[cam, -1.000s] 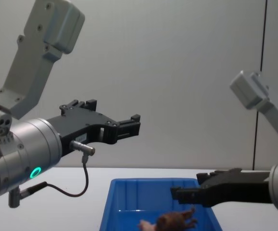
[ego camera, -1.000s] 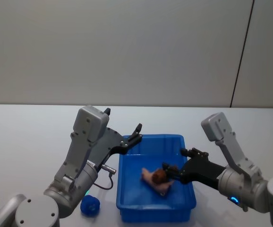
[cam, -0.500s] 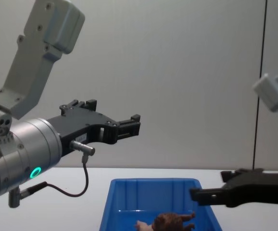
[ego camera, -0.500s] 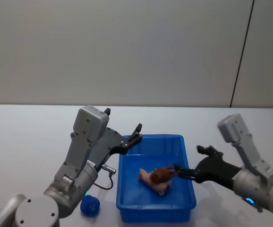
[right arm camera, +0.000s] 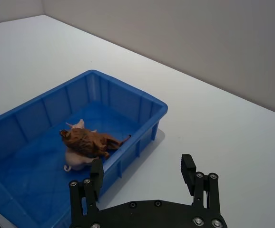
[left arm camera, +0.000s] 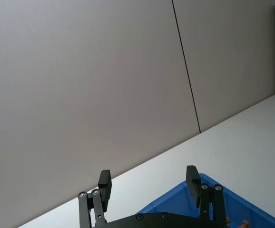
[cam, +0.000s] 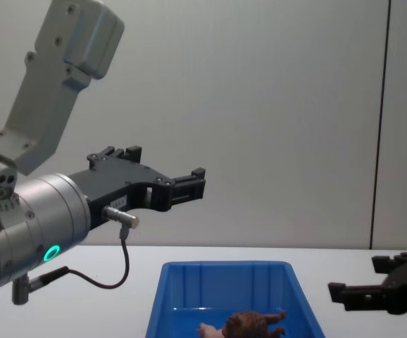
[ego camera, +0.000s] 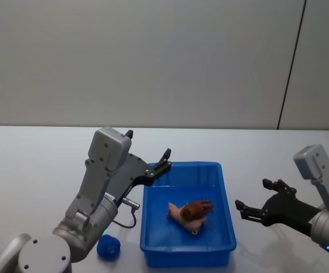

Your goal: Pick up the two dolls from the table and place them into the box.

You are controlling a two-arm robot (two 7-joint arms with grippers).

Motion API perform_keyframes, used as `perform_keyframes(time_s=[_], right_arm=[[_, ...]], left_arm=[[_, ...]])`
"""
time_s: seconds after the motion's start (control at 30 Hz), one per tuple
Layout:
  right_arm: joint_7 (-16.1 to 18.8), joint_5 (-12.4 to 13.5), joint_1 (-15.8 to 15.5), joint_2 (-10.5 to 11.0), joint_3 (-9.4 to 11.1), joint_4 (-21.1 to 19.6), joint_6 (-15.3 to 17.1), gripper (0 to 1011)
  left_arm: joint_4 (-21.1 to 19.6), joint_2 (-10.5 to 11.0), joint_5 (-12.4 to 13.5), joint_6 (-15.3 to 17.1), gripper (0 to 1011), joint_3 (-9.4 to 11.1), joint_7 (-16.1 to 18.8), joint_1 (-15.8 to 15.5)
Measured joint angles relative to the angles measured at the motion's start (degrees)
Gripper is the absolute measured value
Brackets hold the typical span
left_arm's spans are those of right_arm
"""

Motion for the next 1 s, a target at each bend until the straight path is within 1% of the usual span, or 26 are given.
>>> perform_keyframes(time_s=[0.23, 0.4, 0.43, 0.5, 0.53, 0.63, 0.67, 0.73, 0.83, 0.93, 0.97, 1.0], right_arm=[[0.3, 0.3, -0.7, 0.9, 0.5, -0.3, -0.6, 1001], [0.4, 0.5, -1.2, 1.5, 0.9, -0.5, -0.9, 1001], [0.5, 0.6, -1.2, 1.5, 0.9, -0.5, -1.0, 1001], [0.5, 0.6, -1.3, 1.7, 1.0, -0.6, -1.1, 1001], [0.5, 0.6, -1.4, 1.8, 1.0, -0.6, -1.1, 1001], [0.6, 0.7, -1.5, 1.9, 1.1, -0.6, -1.2, 1001], [0.6, 0.7, -1.5, 2.0, 1.1, -0.6, -1.3, 1001], [0.6, 0.7, -1.6, 2.0, 1.1, -0.7, -1.3, 1001], [0.6, 0.7, -1.7, 2.1, 1.2, -0.7, -1.4, 1001], [0.6, 0.8, -1.7, 2.2, 1.3, -0.7, -1.4, 1001], [0.6, 0.8, -1.7, 2.2, 1.3, -0.7, -1.4, 1001], [0.6, 0.8, -1.7, 2.2, 1.3, -0.7, -1.4, 1001]], left_arm=[[-0.7, 0.6, 0.3, 0.6, 1001, -0.2, 0.1, 0.5], [-2.9, 2.3, 0.5, 3.1, 1000, -0.6, 0.9, 2.2], [-2.9, 2.3, 0.5, 3.1, 1001, -0.6, 0.9, 2.2], [-4.1, 3.3, 0.4, 4.2, 1001, -0.9, 1.3, 3.1], [-5.0, 4.2, 0.2, 5.1, 1000, -1.1, 1.7, 4.0], [-6.0, 5.2, -0.3, 6.2, 1001, -1.3, 2.4, 5.0], [-6.8, 6.1, -0.8, 6.8, 1000, -1.5, 2.8, 6.0], [-7.5, 6.9, -1.4, 7.6, 1000, -1.7, 3.3, 6.8], [-8.9, 8.8, -2.7, 8.9, 1001, -2.2, 4.4, 9.0], [-9.5, 9.9, -3.8, 9.6, 1001, -2.5, 5.0, 10.2], [-9.9, 10.6, -4.6, 10.0, 1001, -2.6, 5.4, 11.1], [-10.0, 10.9, -4.9, 10.1, 1000, -2.7, 5.5, 11.5]])
